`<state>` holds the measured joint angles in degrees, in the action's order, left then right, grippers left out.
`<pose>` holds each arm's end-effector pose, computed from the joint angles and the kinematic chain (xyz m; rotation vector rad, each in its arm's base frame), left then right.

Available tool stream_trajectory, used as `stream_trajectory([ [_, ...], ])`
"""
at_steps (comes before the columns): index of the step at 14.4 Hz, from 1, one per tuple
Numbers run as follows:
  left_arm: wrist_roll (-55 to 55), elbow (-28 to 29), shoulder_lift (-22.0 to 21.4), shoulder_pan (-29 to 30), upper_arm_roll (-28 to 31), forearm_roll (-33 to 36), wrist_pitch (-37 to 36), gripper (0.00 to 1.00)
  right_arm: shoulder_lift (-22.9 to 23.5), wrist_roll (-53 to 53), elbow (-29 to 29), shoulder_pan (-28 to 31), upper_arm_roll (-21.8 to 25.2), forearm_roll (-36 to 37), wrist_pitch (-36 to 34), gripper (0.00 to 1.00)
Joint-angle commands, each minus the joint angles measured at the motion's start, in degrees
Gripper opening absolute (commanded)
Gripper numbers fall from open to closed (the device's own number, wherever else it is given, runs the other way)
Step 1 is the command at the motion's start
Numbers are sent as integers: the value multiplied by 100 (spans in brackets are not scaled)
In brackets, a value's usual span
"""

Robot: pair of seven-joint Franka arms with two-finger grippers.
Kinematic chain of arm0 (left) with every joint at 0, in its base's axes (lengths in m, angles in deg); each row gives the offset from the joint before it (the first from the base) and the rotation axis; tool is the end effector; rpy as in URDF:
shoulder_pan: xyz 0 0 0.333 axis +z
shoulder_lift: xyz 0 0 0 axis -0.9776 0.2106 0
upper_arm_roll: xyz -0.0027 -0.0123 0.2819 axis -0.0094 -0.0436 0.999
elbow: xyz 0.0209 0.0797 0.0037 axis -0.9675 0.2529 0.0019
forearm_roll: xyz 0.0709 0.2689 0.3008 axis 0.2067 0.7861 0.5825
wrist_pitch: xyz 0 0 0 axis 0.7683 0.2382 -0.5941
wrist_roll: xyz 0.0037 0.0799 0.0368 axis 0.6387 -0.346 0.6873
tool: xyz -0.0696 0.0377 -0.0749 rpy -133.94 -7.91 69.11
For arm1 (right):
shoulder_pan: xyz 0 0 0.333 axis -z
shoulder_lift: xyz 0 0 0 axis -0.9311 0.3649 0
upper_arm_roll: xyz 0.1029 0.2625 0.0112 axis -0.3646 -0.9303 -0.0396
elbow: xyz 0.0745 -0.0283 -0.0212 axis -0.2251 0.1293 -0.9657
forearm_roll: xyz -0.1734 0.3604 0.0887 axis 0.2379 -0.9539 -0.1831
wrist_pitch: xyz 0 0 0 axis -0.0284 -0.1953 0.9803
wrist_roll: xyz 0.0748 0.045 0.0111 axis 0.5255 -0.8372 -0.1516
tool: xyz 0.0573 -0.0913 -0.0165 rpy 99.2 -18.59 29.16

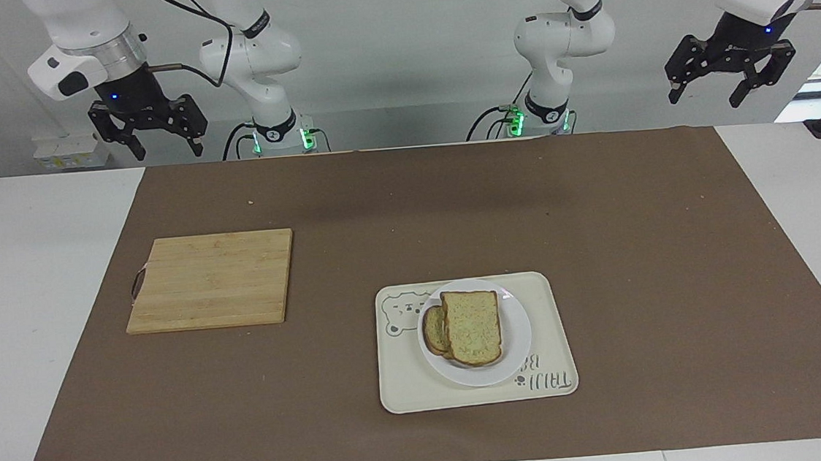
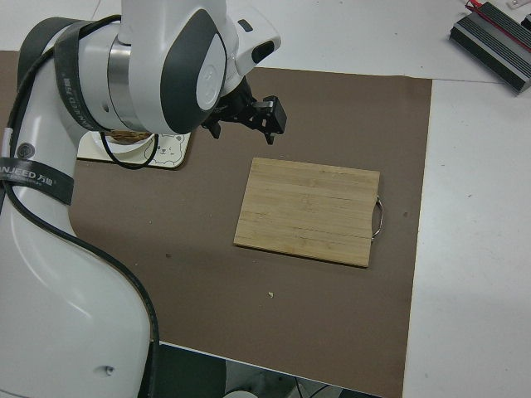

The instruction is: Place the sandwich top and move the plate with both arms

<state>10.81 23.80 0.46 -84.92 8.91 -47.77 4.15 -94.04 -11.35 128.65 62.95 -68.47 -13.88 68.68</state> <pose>0.5381 -0.0070 0.6696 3.0981 -0.3872 0.0147 0.5347 -0.0150 0.6224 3.1332 -0.0316 0.0095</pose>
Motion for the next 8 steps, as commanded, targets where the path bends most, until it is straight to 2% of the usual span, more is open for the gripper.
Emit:
stream_trajectory([
  [1, 91, -136, 34, -22, 9, 7, -22, 100, -99, 50, 106, 38, -23, -110, 20, 100],
  [8, 355, -127, 43, -66, 0, 33, -13, 100, -99, 50, 105, 38, -23, -110, 20, 100],
])
